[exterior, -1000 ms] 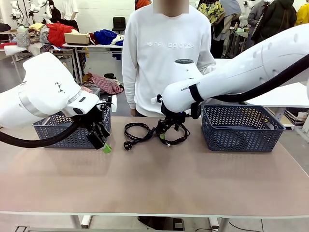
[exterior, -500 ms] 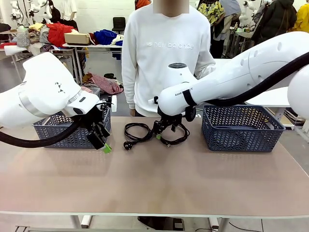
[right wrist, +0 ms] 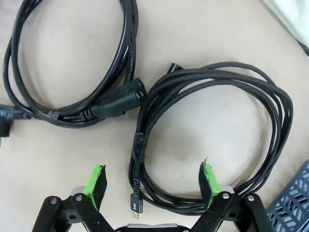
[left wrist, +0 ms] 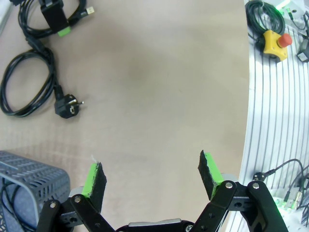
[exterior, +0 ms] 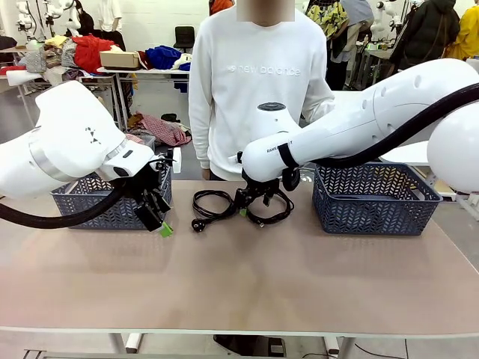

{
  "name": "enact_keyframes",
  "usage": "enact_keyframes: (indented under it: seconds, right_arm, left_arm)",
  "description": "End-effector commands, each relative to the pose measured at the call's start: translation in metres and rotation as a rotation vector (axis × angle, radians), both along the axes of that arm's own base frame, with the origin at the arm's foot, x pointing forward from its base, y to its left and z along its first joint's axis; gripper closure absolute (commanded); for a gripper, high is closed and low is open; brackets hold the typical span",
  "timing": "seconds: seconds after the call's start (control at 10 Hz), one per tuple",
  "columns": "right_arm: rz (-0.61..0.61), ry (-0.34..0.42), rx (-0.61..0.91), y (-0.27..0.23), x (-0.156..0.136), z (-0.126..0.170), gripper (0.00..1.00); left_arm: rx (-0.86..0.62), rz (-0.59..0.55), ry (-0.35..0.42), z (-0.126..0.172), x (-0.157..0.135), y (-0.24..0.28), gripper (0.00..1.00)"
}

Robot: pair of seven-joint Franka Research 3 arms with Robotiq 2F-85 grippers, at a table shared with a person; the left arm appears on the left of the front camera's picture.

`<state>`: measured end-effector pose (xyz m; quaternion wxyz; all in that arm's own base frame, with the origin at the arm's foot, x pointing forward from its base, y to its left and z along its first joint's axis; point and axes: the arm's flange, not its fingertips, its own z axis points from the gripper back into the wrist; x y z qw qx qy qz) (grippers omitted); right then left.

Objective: Organize the cables according to human instructions.
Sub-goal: Pick up a bundle of cables and place it in the basket indicated by the human.

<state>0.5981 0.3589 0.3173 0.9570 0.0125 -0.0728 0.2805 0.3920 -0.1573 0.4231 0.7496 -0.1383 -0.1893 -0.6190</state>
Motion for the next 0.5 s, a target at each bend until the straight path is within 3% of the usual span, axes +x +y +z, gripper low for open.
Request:
enact_keyframes:
  seconds: [0.0, 0.4]
  right_arm:
    - [-0.047, -0.025, -0.035, 0.0085, 0.0089, -0.0016, 0.00]
    - [-0.055, 0.006, -0.037, 0.0095, 0.0165, -0.0091, 0.00]
  left_arm:
    - [-0.001, 0.003, 0.008, 0.0008, -0.0006, 0.0022, 0.00]
    - [-0.001, 0.003, 0.008, 0.0008, -0.0006, 0.0022, 0.00]
